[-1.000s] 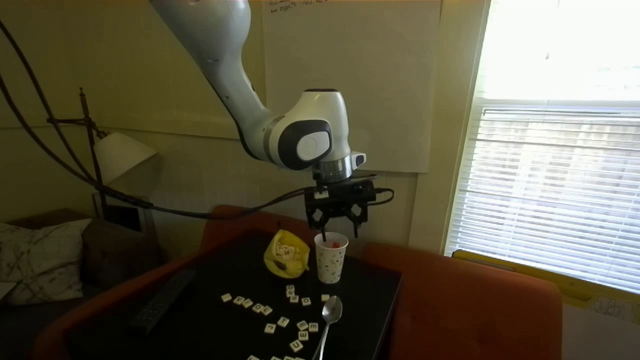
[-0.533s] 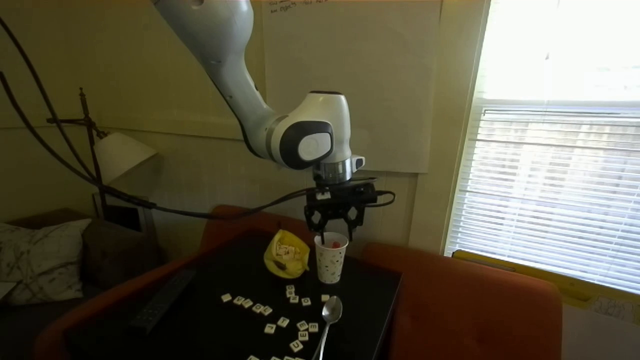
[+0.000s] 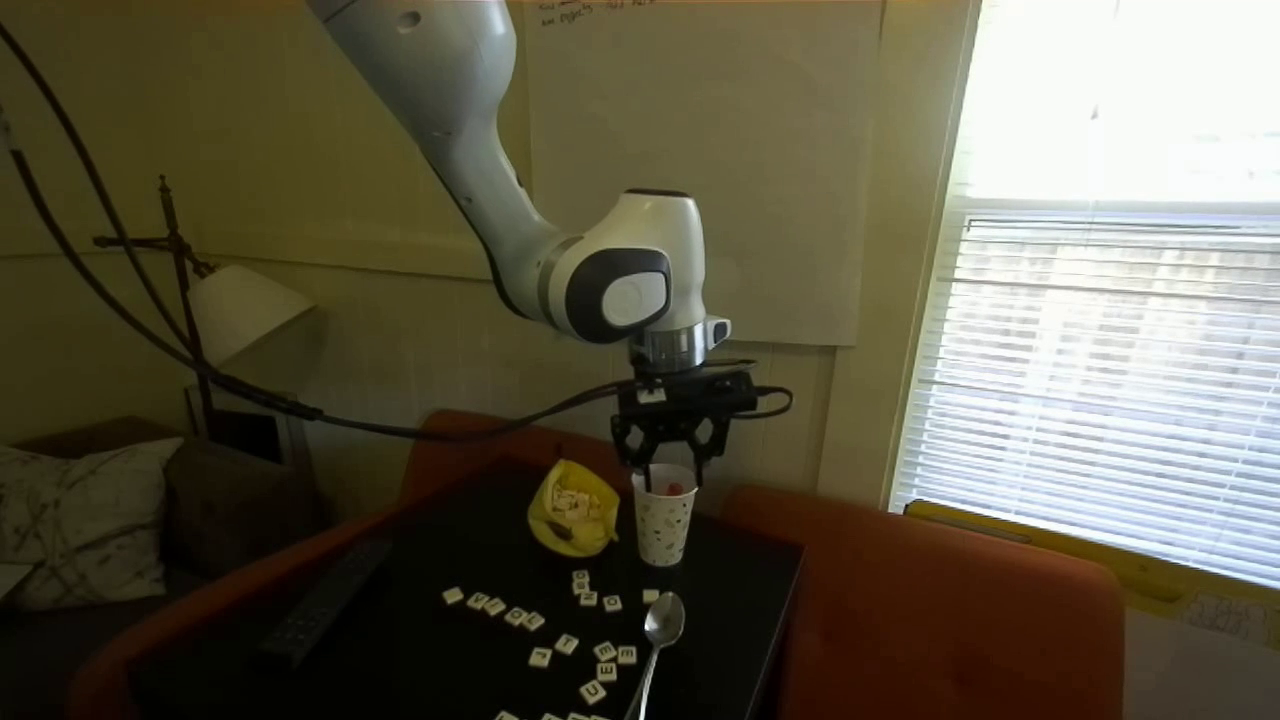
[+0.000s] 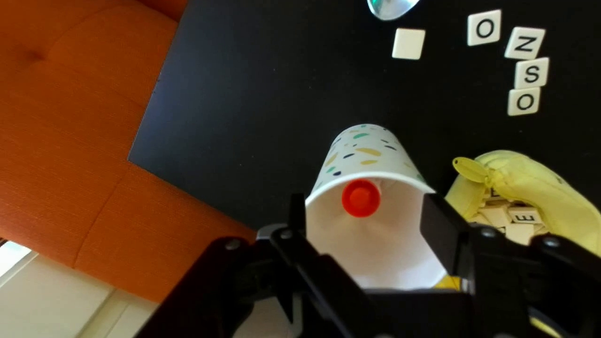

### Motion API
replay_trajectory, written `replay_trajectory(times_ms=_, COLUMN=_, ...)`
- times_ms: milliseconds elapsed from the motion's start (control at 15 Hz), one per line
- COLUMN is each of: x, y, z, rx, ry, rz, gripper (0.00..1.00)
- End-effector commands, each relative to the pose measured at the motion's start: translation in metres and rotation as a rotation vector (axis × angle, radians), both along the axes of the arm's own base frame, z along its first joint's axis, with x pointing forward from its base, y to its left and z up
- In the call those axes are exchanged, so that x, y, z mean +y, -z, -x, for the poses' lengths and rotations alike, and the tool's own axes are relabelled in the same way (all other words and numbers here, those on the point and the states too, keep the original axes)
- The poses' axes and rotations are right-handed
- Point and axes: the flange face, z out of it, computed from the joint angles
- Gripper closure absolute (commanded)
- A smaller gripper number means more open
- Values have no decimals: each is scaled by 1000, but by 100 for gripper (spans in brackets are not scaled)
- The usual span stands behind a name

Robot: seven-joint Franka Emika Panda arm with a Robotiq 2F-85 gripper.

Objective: Remove the red marker from the cup and place it on the table.

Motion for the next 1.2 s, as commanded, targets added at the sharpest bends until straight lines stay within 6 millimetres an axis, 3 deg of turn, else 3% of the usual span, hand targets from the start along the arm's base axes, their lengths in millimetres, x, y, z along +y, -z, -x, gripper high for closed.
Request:
replay_trajectory(times_ms=0, x=-4, y=2, z=-8, rx=12, ry=-11, rz=-15, gripper=47)
replay_trajectory(times_ms=133, x=-5, y=0, z=-9, rx=12, ry=-11, rz=-15, gripper=55)
replay_trajectory(times_ms=333, x=-5, y=-1, z=-9, rx=12, ry=-11, rz=-15, gripper=55)
replay_trajectory(times_ms=467, x=-5, y=-1, z=-8, rx=15, ry=-12, rz=-17, gripper=64)
replay_trajectory(times_ms=733, x=-4, y=-2, z=-7, rx=16, ry=-15, rz=-15, gripper=98)
replay_trajectory(times_ms=933, x=-3, y=-6, z=-6, rx=20, ry=-10, rz=-17, gripper=99)
replay_trajectory(times_ms=1133, x=-4, y=-24, z=0, rx=26, ry=37, rz=-12, gripper=98)
